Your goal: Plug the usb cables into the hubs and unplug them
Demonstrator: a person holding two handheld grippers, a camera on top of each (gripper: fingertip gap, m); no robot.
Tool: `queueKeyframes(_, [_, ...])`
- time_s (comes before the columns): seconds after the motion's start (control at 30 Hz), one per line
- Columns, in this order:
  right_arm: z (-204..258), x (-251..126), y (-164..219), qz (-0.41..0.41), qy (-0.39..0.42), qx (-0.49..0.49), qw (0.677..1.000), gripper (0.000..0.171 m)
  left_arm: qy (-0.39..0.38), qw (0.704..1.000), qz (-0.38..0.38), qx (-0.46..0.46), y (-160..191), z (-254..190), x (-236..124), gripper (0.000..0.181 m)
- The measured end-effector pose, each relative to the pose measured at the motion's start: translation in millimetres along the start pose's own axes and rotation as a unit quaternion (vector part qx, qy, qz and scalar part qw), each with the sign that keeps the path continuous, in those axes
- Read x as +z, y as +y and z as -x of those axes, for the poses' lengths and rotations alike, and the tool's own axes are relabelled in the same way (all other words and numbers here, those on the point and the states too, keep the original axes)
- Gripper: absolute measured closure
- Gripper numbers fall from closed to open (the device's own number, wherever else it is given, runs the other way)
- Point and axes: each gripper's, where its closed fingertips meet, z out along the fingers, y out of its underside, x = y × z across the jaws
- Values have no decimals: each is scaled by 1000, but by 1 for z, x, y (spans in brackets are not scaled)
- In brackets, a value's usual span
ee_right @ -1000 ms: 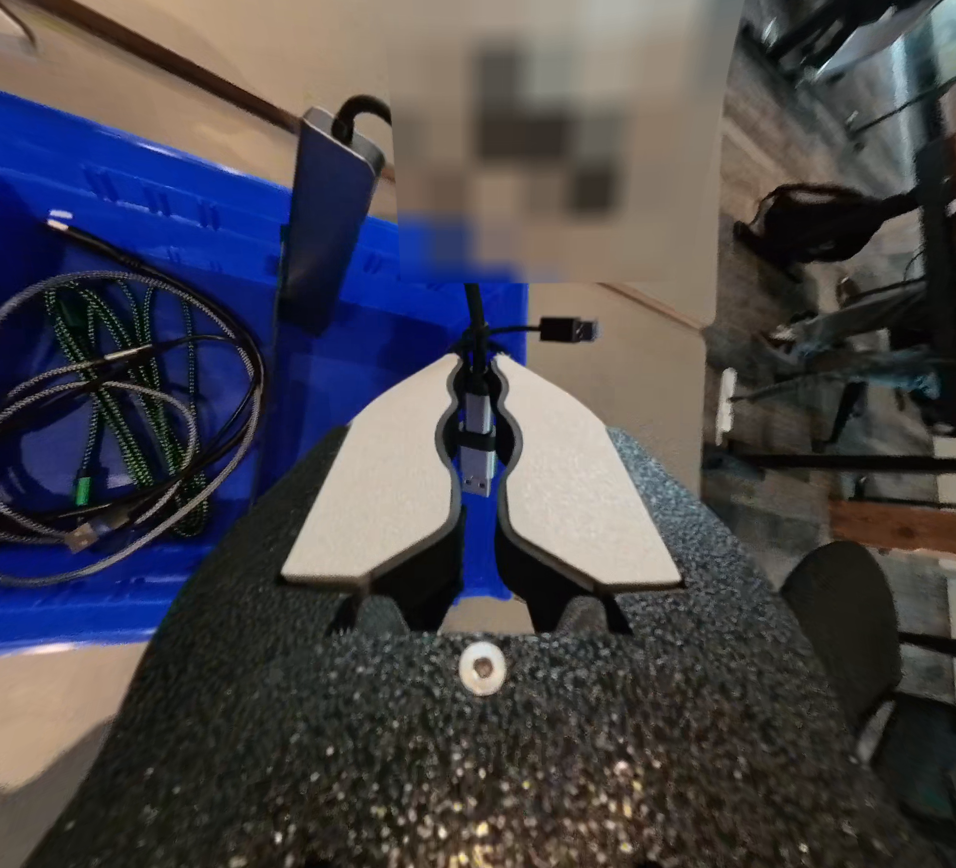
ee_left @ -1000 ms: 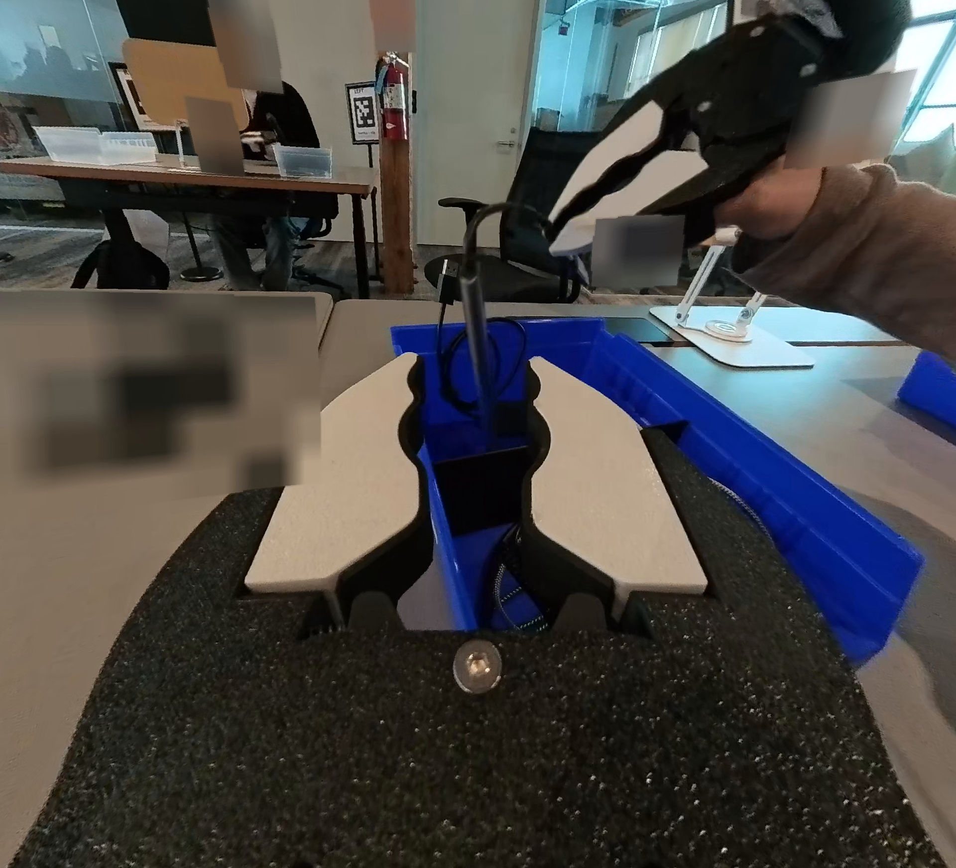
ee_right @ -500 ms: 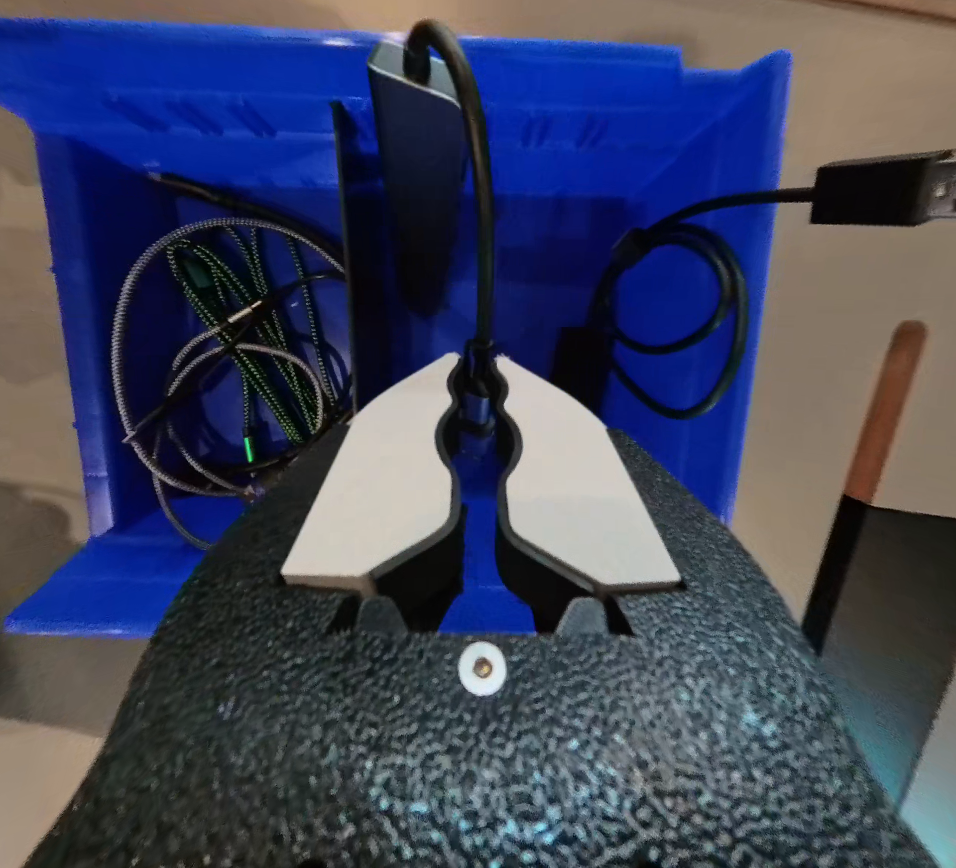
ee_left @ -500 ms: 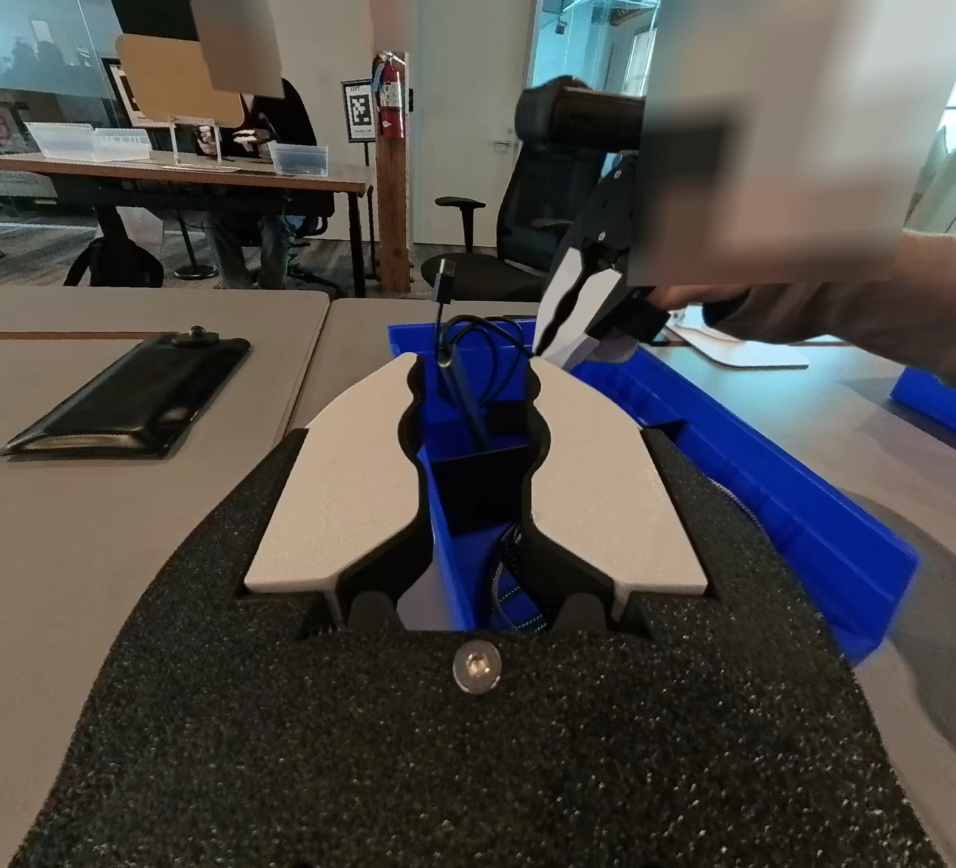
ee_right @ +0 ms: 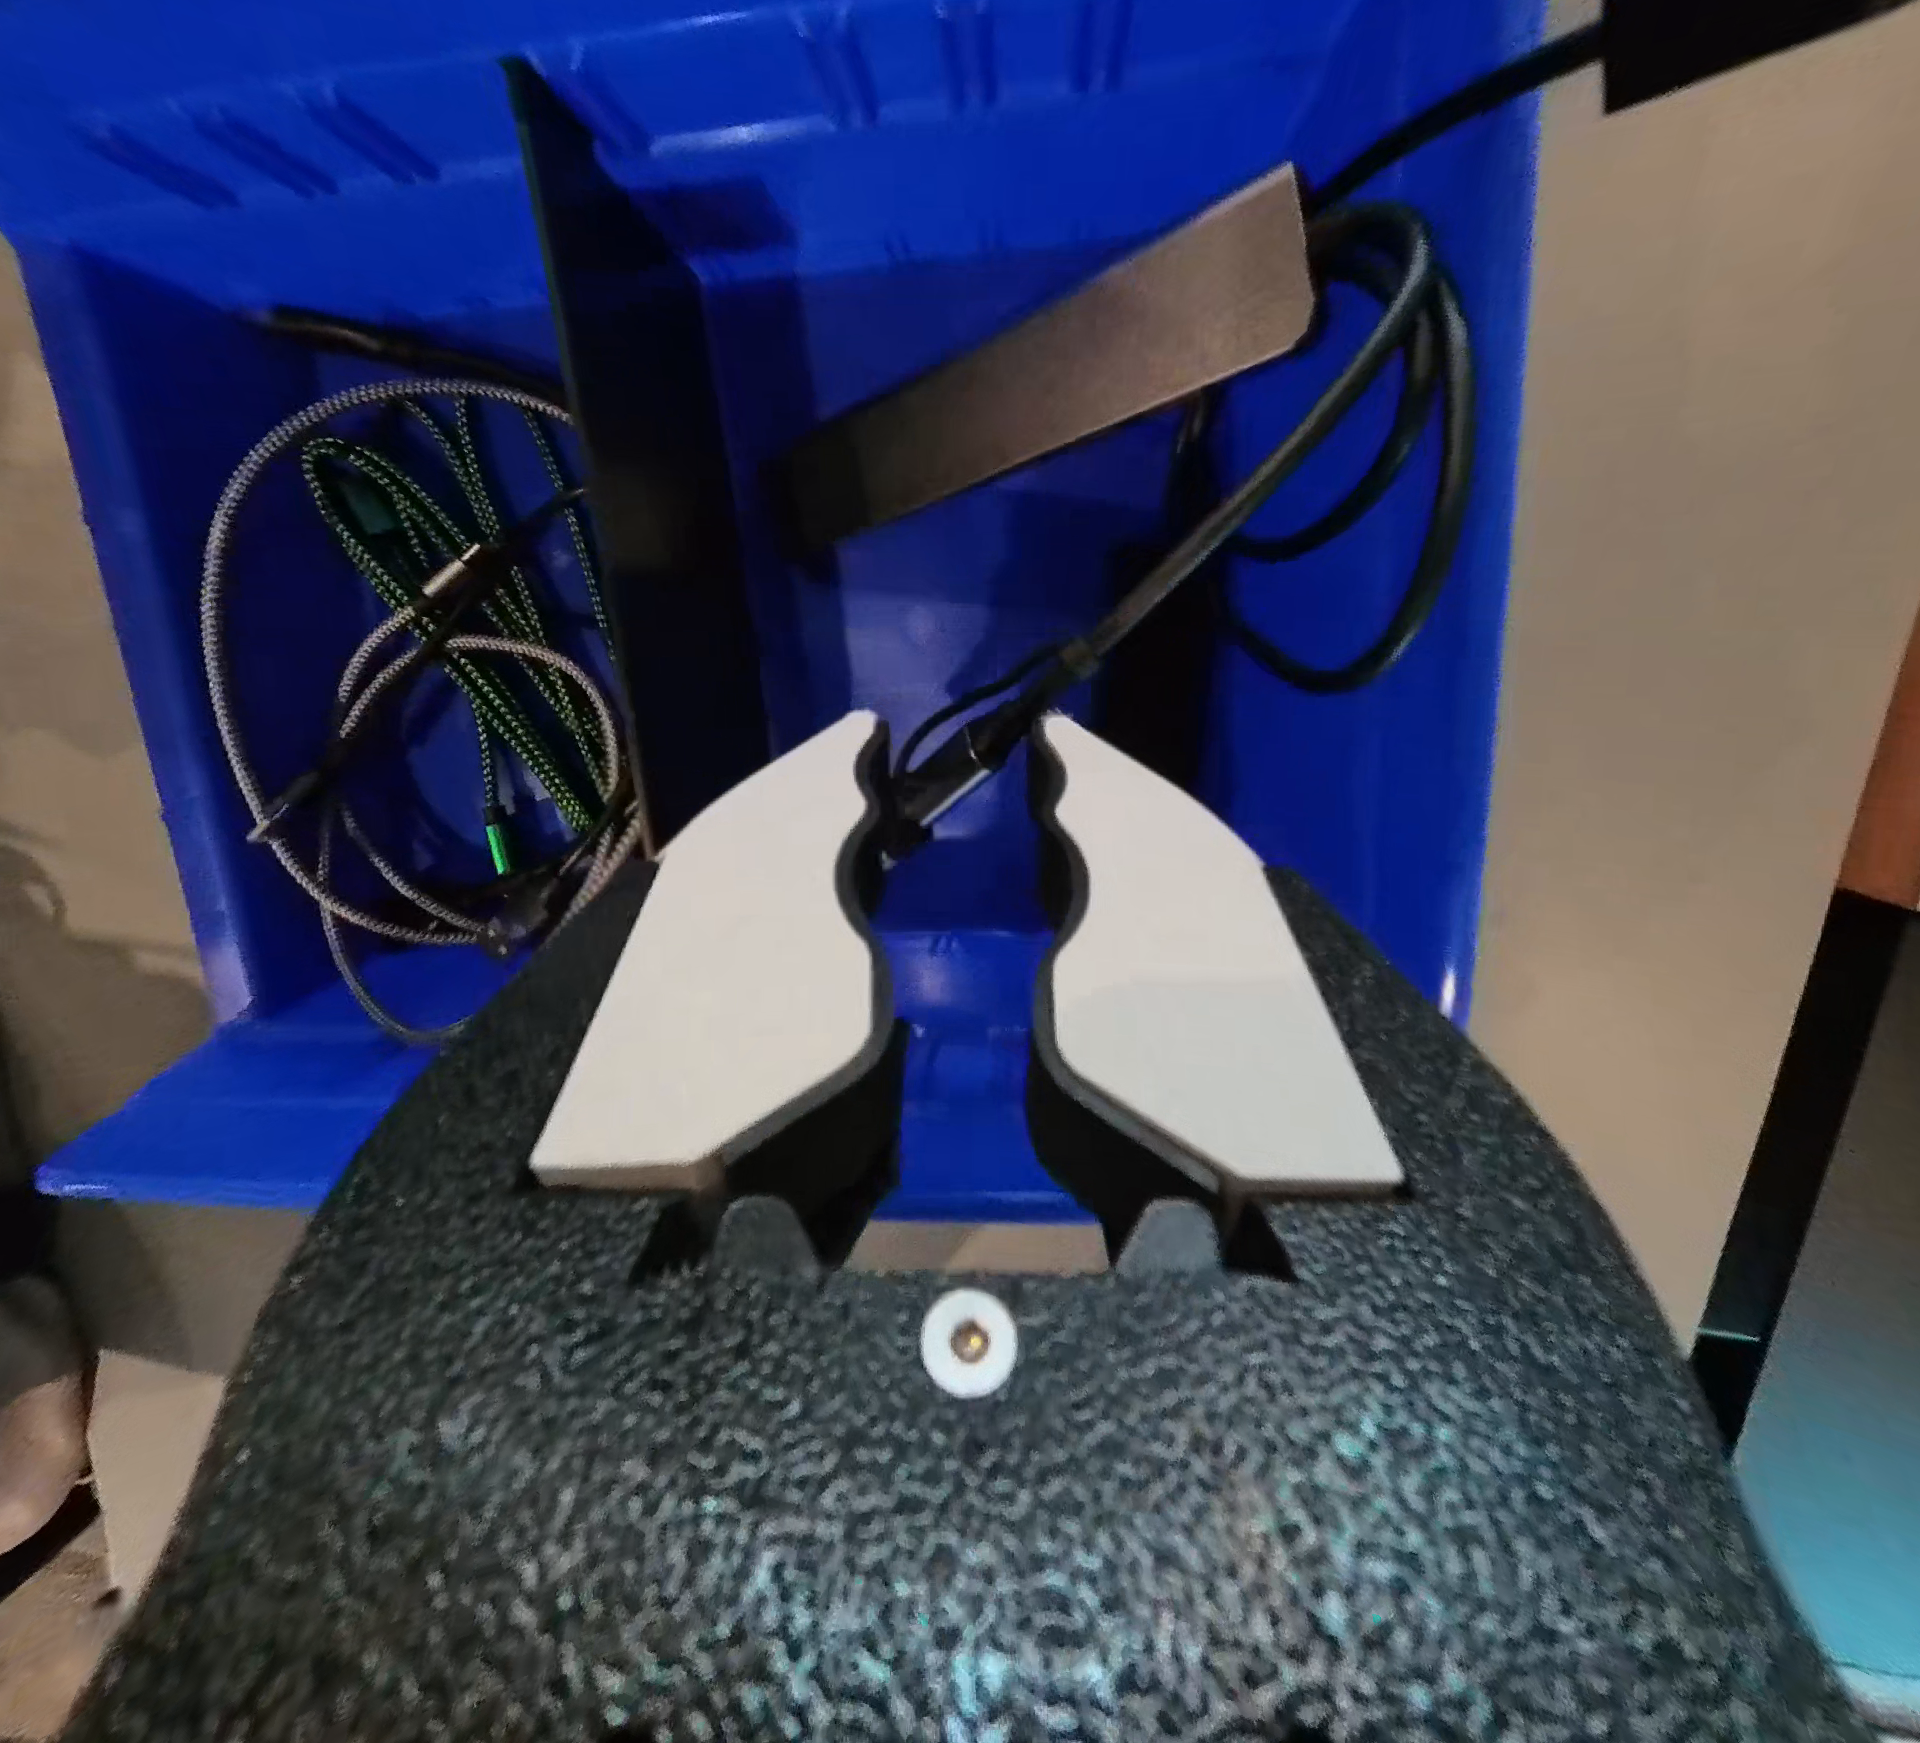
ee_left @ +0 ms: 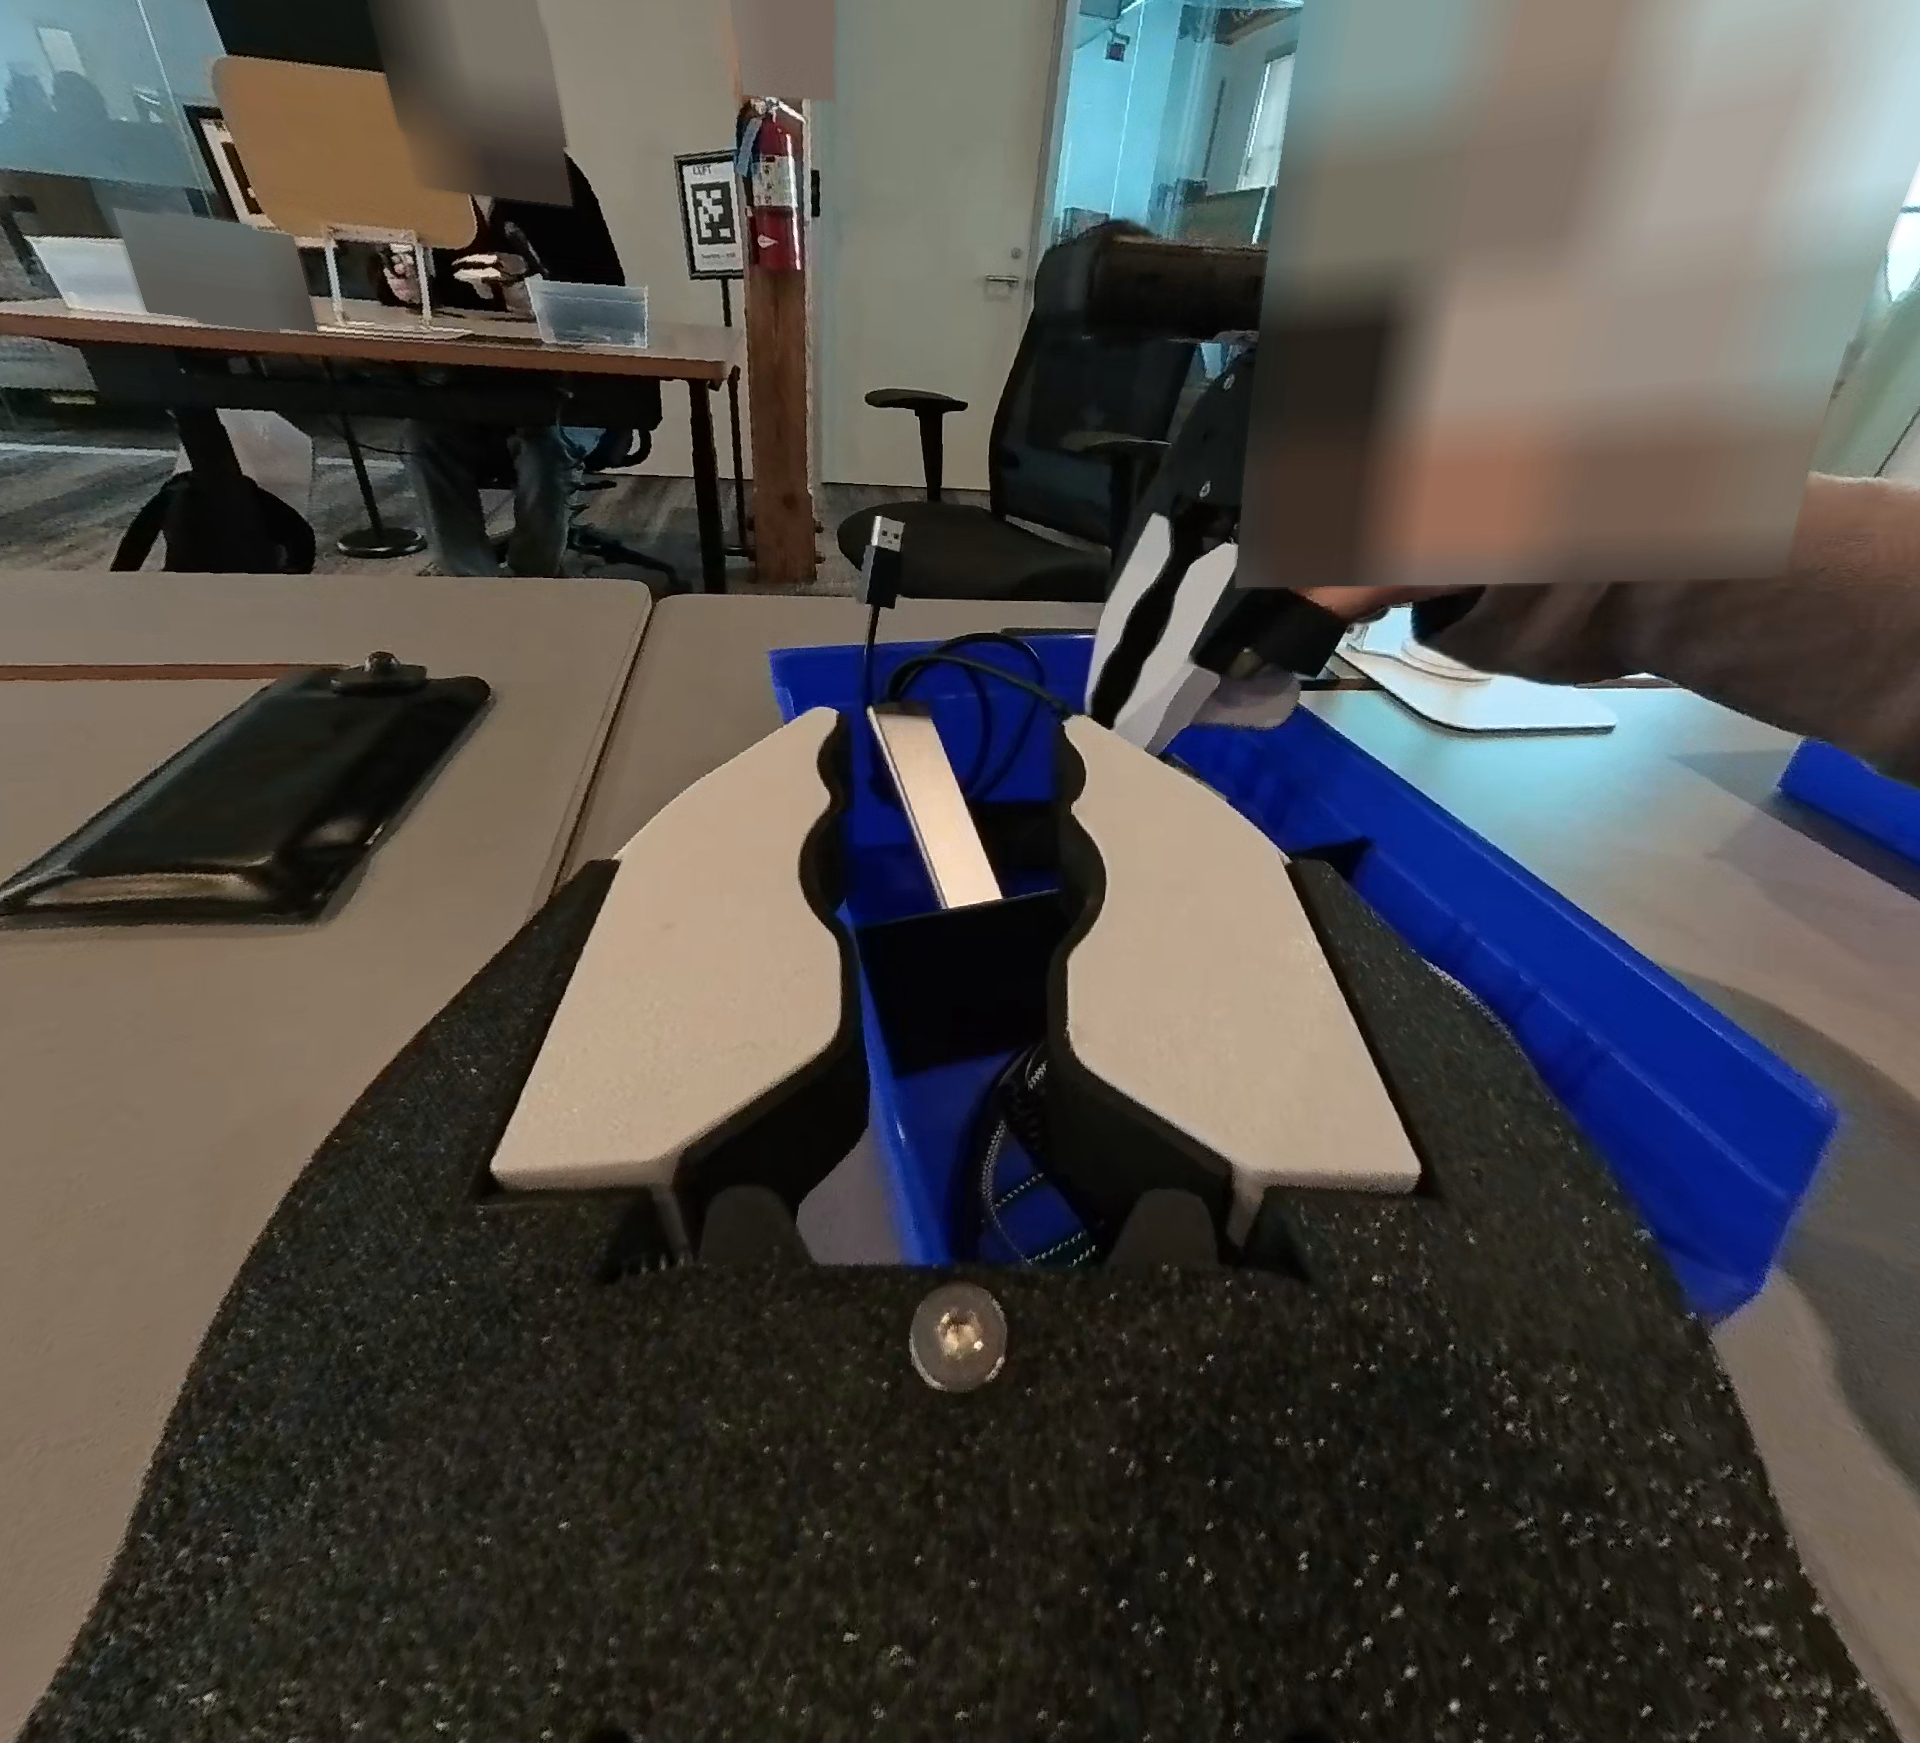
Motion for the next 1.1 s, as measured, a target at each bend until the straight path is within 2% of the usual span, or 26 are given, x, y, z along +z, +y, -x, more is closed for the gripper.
queueKeyframes(0.13, [-5,3,8,24,-2,26,999,138,1,1000,1,-1,1,0,1,145])
queueKeyframes(0.23, [-5,3,12,40,3,46,998,124,2,1000,3,-1,2,-1,2,145])
queueKeyframes(0.43, [-11,-17,-1,-1,44,58,997,122,0,1000,3,-4,2,1,1,145])
queueKeyframes(0.5, [-2,-20,-7,-20,10,82,996,121,0,1000,2,-5,2,1,1,145])
queueKeyframes(0.6, [25,-15,-26,-73,-101,138,983,121,1,1000,2,-3,2,0,2,145])
queueKeyframes(0.83, [12,34,-44,-87,-70,201,973,85,6,1000,11,3,6,-5,6,145])
queueKeyframes(1.0, [-12,49,-52,-86,7,220,972,91,9,1000,12,5,6,-6,7,144])
queueKeyframes(1.1, [-19,54,-59,-105,20,228,968,108,14,1000,14,8,7,-9,8,144])
